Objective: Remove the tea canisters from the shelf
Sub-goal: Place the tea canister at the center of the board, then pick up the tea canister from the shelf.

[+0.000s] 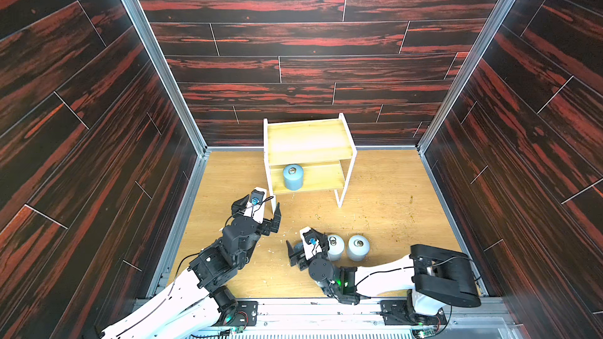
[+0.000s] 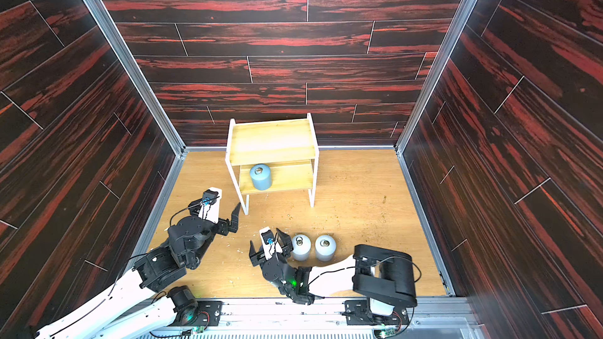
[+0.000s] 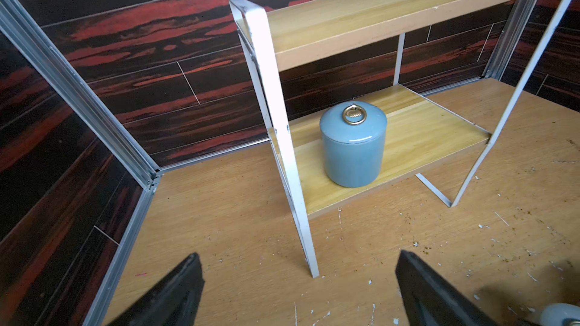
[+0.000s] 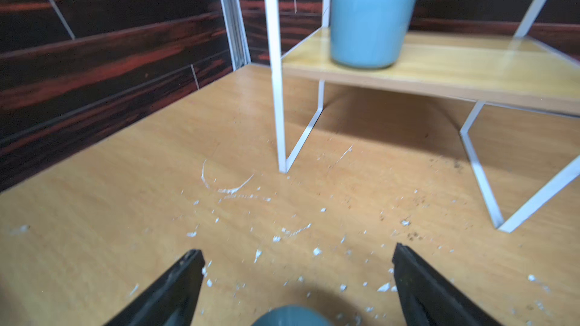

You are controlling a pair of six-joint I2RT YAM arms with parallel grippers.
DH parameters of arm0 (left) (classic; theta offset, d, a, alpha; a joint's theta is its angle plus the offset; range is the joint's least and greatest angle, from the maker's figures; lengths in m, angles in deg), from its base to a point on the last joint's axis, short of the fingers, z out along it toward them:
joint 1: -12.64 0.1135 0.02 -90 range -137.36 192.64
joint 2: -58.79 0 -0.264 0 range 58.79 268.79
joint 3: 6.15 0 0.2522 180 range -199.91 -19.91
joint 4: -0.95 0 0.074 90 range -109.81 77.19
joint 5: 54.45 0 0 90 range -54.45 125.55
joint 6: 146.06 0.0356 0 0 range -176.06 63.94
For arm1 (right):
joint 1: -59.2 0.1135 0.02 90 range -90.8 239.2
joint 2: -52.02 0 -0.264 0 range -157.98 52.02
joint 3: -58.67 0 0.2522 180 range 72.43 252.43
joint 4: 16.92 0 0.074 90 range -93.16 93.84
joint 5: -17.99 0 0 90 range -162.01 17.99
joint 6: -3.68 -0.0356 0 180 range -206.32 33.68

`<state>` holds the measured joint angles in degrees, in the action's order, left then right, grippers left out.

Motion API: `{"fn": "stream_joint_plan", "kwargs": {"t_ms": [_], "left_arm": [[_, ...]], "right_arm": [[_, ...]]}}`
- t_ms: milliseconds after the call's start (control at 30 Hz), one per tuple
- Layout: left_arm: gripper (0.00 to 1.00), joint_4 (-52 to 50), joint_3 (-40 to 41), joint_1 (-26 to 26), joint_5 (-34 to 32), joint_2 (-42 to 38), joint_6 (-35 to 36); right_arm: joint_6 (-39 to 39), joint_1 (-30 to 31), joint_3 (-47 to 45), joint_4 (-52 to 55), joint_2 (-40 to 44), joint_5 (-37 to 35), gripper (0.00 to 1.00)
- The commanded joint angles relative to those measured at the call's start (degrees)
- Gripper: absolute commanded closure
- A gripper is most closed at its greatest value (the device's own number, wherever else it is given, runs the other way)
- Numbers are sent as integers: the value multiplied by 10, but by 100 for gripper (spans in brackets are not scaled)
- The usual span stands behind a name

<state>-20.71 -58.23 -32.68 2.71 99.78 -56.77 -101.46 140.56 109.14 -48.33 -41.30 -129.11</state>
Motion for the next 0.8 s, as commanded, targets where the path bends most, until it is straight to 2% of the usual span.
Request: {"fn": "stream_joint_plan", "kwargs": {"t_ms": [0, 233, 400, 767], "left_arm": [[0, 25, -3, 3, 27, 17, -22], [0, 77, -1, 3, 66, 70, -48], [0, 119, -3, 3, 81, 115, -74], [0, 230, -24, 3, 95, 241, -94]], "right_arm": [[22, -26, 6, 31, 53, 13, 2], [68, -95, 6, 98, 172, 50, 2], [66, -153, 8, 162, 239, 96, 2], [58, -236, -8, 230, 303, 152, 2]]}}
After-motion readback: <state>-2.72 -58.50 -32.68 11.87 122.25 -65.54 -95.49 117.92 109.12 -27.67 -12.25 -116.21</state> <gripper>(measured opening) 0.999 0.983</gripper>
